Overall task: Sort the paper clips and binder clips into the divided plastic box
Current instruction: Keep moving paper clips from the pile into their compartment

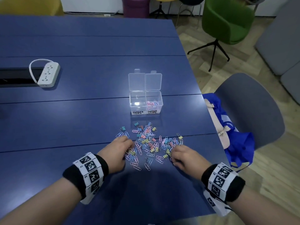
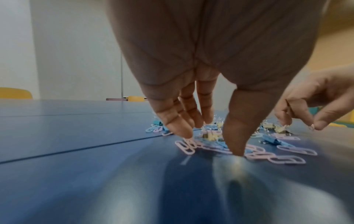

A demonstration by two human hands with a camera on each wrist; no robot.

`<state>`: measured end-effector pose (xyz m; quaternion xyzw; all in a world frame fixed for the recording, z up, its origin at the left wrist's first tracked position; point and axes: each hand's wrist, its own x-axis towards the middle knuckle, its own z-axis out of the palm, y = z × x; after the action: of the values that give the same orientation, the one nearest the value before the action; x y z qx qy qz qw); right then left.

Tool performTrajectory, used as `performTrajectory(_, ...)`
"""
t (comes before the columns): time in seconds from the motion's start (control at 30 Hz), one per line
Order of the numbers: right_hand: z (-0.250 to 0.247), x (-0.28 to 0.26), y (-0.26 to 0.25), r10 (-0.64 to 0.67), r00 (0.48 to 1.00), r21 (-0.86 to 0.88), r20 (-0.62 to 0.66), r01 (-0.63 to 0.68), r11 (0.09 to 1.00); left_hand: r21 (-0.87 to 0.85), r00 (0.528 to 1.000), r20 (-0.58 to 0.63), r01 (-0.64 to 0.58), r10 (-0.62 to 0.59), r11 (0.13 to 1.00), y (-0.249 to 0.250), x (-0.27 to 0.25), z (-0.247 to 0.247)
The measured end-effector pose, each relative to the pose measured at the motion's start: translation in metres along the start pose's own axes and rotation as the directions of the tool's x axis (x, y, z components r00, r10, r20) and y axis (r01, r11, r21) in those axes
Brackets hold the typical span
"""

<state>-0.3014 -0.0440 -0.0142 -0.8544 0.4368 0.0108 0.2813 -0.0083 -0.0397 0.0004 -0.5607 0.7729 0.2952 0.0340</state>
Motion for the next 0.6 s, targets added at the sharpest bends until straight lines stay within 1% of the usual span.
performTrajectory(0.07,0.008,0.001,0.001,-0.049,0.998,-0.037,-0.046,0.047,0.998,0.011,0.999,-0.008,-0.038,0.038,0.999,-0.001,0.001,0.004)
performTrajectory(0.17,0.014,0.007,0.001,-0.062,0.994,-0.087,-0.095,0.053,0.995,0.001,0.994,-0.024,-0.108,0.108,0.994,0.002,0.001,0.007)
performTrajectory(0.3,0.017,0.011,-0.001,-0.036,0.995,-0.118,-0.089,0.025,0.993,0.054,0.968,0.001,-0.251,0.251,0.967,0.004,0.000,0.015)
performTrajectory(0.33,0.018,0.011,-0.002,-0.020,0.997,-0.111,-0.077,0.012,0.994,0.061,0.965,0.014,-0.264,0.264,0.963,0.005,-0.002,0.018)
performTrajectory(0.43,0.018,0.009,-0.004,0.058,0.997,-0.071,-0.049,-0.062,0.996,0.104,0.973,0.057,-0.226,0.222,0.968,0.013,-0.007,0.022)
performTrajectory(0.53,0.016,0.007,-0.003,0.110,0.993,-0.014,-0.046,-0.111,0.994,0.201,0.984,0.125,-0.151,0.127,0.968,0.021,-0.002,0.022)
performTrajectory(0.6,0.017,0.009,-0.003,0.112,0.993,-0.054,-0.024,-0.113,0.992,0.252,0.986,0.146,-0.122,0.087,0.960,0.026,0.004,0.022)
